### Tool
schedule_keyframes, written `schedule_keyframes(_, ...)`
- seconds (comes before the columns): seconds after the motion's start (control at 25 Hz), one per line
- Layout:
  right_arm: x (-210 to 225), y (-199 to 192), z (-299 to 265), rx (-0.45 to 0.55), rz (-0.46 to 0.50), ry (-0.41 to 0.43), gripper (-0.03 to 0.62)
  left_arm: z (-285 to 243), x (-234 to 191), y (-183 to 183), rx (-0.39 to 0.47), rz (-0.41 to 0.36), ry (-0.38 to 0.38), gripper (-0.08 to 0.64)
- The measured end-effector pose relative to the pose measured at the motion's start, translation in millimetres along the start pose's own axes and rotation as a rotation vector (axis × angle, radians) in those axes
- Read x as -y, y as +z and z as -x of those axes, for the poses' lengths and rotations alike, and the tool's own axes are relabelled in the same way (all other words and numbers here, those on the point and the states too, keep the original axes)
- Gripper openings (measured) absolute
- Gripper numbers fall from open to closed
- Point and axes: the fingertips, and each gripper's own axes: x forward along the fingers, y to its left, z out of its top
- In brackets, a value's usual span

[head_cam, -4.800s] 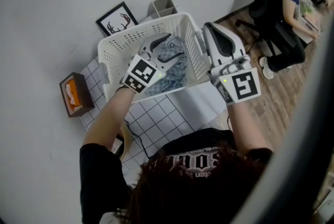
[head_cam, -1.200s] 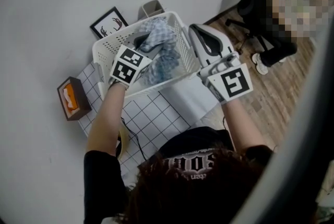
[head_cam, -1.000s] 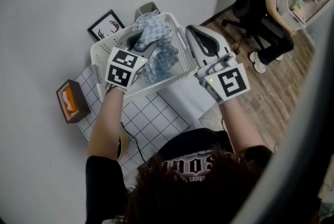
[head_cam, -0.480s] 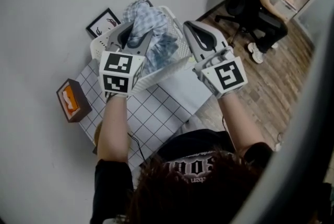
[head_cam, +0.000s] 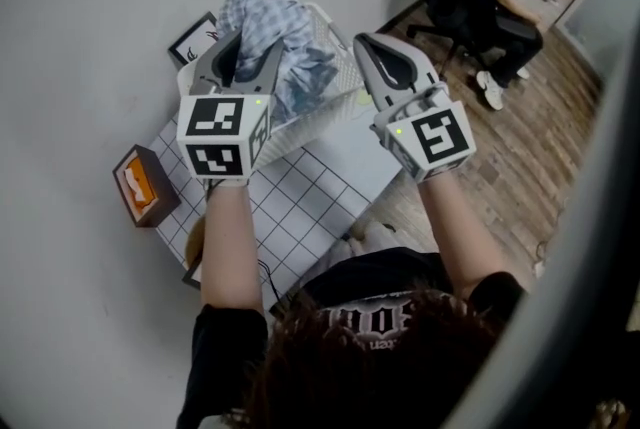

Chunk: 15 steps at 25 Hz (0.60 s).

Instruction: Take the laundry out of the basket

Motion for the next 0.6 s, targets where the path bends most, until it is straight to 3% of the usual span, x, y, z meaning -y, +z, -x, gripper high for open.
schedule_keyframes(0.44, 11.4, 6.8, 38.7, -0.006, -0.002, 0.021, 0.028, 14.0, 49.9, 24.2, 0.051, -0.012, -0.011, 0.178)
schedule_keyframes(0.6, 25.9, 10.6, 60.9, -0.026, -0.056, -0.001, 0.028, 15.6, 75.4, 37.7, 0.072, -0.023, -0.007, 0.178)
